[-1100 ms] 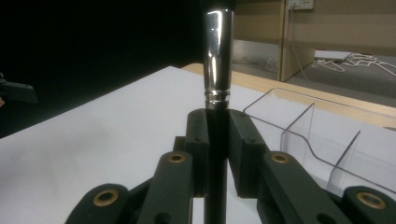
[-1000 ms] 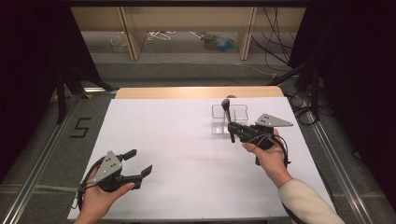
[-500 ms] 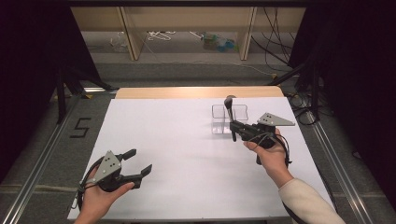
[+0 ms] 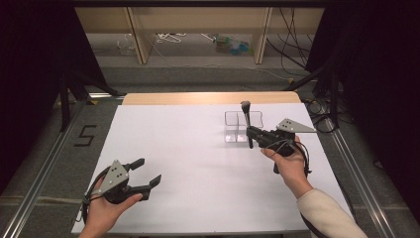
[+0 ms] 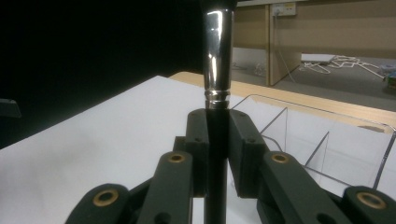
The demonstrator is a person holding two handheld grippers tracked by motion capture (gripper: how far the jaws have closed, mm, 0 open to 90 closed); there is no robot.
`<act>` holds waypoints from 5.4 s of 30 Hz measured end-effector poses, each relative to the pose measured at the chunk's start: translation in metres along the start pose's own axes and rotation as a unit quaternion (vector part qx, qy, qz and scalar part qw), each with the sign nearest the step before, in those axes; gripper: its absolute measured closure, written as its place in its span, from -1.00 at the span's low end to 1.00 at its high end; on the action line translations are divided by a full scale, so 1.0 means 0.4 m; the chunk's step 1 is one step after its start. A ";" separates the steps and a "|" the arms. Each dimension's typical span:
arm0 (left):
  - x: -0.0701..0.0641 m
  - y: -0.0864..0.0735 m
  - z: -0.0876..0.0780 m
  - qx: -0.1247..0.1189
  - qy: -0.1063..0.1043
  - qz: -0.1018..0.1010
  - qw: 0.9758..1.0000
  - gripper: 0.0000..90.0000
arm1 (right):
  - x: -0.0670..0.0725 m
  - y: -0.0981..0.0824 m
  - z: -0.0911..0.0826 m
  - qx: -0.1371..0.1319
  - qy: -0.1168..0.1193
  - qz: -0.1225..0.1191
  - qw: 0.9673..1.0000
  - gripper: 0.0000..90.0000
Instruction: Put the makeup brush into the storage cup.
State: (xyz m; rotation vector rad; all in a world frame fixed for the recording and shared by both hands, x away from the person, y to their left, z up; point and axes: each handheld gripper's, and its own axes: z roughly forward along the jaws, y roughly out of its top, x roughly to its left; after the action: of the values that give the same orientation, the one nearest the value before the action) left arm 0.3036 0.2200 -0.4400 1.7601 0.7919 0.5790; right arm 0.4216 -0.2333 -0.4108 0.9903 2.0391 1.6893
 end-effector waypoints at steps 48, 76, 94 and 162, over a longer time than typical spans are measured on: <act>-0.001 -0.001 0.001 -0.001 0.000 -0.010 1.000 -0.52 | -0.026 0.014 -0.022 -0.009 -0.022 0.012 1.000 0.77; -0.001 -0.001 0.002 -0.001 -0.001 -0.009 1.000 -0.52 | -0.039 0.020 -0.027 -0.017 -0.036 0.014 0.999 0.77; 0.000 -0.001 0.002 -0.001 0.000 -0.005 1.000 -0.52 | -0.040 0.028 -0.025 -0.034 -0.037 0.015 0.999 0.77; 0.004 -0.002 0.003 0.001 -0.001 0.000 1.000 -0.52 | -0.068 0.065 0.009 -0.034 -0.083 -0.005 0.996 0.77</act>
State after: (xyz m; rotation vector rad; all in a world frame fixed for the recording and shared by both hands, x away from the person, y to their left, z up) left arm 0.3053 0.2206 -0.4412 1.7632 0.7905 0.5767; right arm 0.4512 -0.2475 -0.3919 1.0581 1.8664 1.6034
